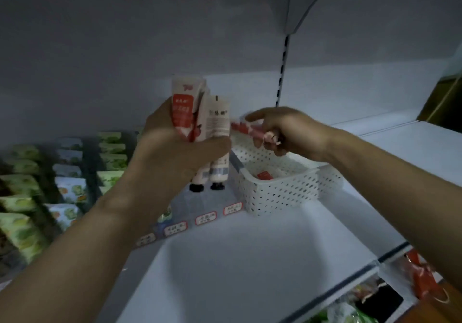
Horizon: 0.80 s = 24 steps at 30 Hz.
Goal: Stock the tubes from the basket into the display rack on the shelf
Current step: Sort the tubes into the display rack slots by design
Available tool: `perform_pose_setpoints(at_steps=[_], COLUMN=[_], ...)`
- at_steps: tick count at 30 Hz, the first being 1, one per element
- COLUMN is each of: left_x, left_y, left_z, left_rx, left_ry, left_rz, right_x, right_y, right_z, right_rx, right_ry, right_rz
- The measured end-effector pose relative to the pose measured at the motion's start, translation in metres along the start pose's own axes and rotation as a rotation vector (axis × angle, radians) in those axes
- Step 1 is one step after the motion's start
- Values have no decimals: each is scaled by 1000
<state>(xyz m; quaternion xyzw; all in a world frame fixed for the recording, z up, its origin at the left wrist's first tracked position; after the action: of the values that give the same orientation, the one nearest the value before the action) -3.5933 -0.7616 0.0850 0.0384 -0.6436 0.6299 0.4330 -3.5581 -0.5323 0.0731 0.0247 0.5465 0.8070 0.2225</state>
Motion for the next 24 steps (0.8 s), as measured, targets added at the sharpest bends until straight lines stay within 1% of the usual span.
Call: perform_pose_setpoints(at_steps=[2,3,5,6,7,8,11,13,16,19,22,24], left_x=[-13,-21,-38,-46,-53,-62,-83,-89,-90,-93,-94,-93], left_y=[-1,1,5,7,13,20,38,47,54,58,63,64], left_z=[14,23,34,36,38,40,47,52,55,52,51,52], left_rx=[-2,-4,5,27,64,107,329,363,390,319,264,232], left_ry=[13,8,15,26,42,49,111,169,256,328,312,270], left_rz=[-9,-20,-15,-19,-34,-42,-105,-106,-106,-114,-90,-62], right_x=[-10,-15,-25,-28,-29,-26,-11,1,16,22,23,26], right_y=[13,19,29,32,35,35,34,27,15,6,1,-3], right_z=[-9,-17,-40,-54,-69,-83,-123,-136,-143,-144,-131,-119], right_rx=[237,315,420,440,434,429,489,559,626,641,567,539], right_ry=[148,224,373,408,396,350,121,16,-17,2,-58,-118], right_rz=[59,65,70,83,113,162,288,330,336,313,361,346])
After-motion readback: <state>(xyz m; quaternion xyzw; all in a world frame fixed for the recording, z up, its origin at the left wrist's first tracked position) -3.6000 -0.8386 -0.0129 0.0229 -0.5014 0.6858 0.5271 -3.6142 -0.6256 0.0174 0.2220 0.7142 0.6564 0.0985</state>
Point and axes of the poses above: each hand's wrist, its own x-axis towards the middle knuckle, its own z-axis out of the back of the hand, y = z × x, the point moved 2 cm from there along x, towards the middle knuckle, and after that the axes turned 14 degrees about -z, right-handed, at the moved point
